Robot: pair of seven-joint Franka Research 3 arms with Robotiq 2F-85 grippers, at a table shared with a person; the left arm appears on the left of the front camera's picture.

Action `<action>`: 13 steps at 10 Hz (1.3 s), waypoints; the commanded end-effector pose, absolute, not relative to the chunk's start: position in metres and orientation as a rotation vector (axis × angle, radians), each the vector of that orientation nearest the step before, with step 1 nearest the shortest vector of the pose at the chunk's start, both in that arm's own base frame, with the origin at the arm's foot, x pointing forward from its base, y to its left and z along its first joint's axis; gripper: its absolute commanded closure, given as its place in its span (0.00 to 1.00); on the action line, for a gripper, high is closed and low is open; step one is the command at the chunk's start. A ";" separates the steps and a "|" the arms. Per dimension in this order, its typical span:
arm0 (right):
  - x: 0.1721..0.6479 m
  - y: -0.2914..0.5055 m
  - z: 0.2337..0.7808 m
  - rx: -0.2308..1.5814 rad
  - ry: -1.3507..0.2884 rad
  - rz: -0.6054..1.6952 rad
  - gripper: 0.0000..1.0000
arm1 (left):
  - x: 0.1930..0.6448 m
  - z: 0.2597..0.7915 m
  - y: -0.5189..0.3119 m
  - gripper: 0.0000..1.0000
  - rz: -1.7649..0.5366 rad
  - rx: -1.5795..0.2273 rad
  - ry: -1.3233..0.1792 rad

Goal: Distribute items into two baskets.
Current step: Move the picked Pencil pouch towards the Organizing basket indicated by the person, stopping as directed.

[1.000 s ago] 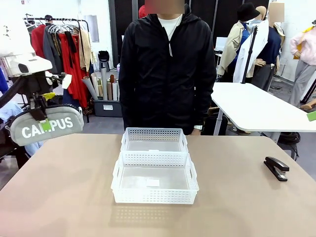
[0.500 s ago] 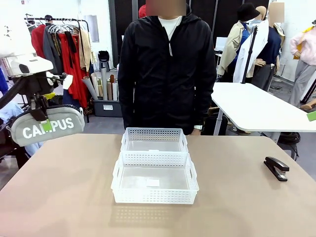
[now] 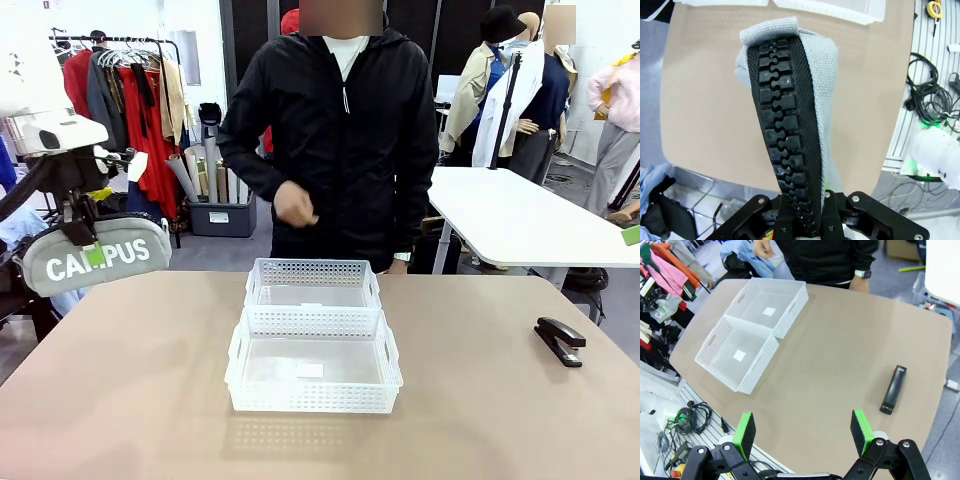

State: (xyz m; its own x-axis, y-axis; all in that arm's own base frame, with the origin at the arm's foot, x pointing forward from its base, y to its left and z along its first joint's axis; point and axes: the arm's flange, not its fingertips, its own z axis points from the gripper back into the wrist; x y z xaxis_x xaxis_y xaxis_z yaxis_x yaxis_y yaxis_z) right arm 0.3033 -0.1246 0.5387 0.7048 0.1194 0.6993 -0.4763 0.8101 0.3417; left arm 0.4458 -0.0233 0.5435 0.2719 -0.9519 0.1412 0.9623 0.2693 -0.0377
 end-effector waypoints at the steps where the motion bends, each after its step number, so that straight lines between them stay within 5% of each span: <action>1: 0.304 -0.124 0.540 0.553 -0.733 0.361 0.00 | 0.445 0.546 -0.021 1.00 -1.289 -0.121 -0.101; 13: 0.304 -0.124 0.540 0.553 -0.733 0.361 0.00 | 0.445 0.546 -0.021 1.00 -1.289 -0.121 -0.101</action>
State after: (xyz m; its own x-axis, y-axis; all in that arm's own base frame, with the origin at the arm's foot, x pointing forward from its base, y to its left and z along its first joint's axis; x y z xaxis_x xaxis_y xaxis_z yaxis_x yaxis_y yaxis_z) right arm 0.3033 -0.1246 0.5387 0.7048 0.1194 0.6993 -0.4763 0.8101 0.3417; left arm 0.4459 -0.0233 0.5435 0.2720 -0.9519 0.1412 0.9623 0.2694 -0.0377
